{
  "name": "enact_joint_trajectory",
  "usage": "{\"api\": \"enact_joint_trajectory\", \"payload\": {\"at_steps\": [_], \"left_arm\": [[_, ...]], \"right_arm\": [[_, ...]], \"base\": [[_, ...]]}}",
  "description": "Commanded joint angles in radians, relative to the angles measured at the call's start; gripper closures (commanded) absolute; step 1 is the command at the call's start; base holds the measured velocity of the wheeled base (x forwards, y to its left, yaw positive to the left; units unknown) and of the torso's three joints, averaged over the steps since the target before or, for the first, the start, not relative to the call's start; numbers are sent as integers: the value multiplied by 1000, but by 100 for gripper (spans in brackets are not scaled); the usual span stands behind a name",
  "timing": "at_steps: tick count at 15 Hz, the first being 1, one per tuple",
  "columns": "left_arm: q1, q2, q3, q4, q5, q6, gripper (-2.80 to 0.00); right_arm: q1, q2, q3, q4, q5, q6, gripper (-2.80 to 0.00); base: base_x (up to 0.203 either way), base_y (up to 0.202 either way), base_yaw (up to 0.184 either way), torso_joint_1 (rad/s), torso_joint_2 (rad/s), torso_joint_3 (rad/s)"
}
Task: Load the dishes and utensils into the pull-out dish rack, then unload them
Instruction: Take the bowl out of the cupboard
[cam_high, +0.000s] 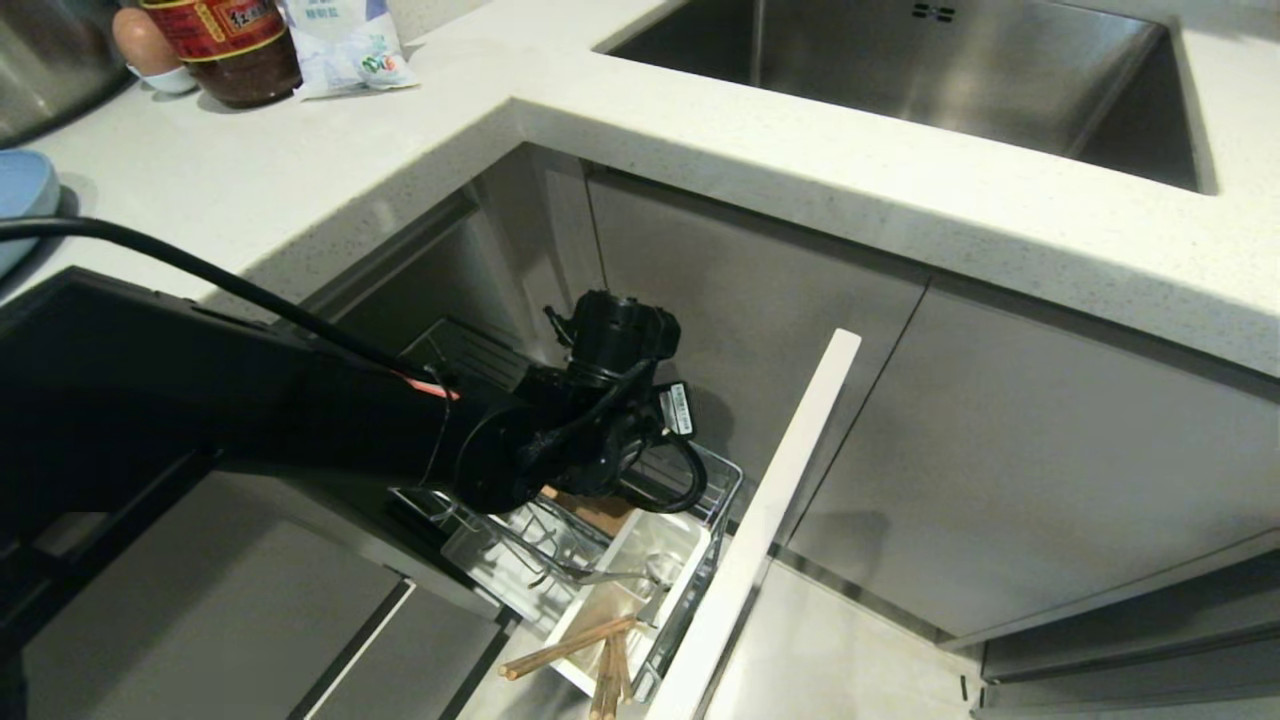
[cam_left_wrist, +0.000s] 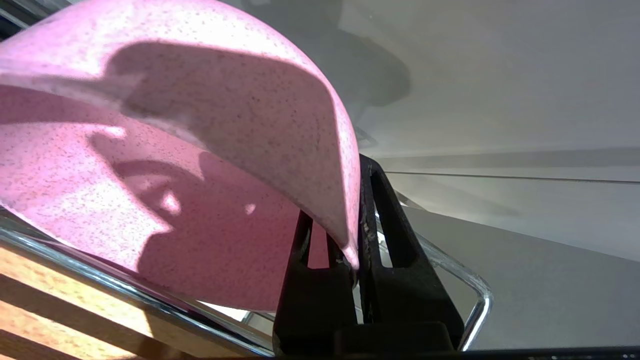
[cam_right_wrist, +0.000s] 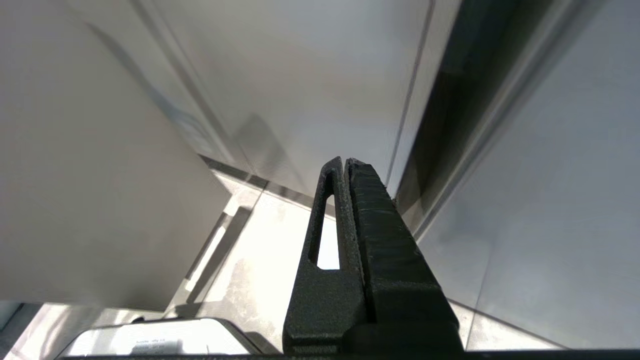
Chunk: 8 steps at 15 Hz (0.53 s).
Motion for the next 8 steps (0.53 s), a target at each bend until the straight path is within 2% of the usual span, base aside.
{"api": "enact_joint_trajectory", "payload": {"at_steps": [1,8], "left_arm": [[-6,-4,0,-1,10,-4,0],[-16,-57,-10,-13,62,-11,0]], "right_arm": [[0,-4,0,0,-1,0,0],[0,-4,0,0,-1,0,0]], "base": [[0,0,0,0,0,0],[0,0,0,0,0,0]]}}
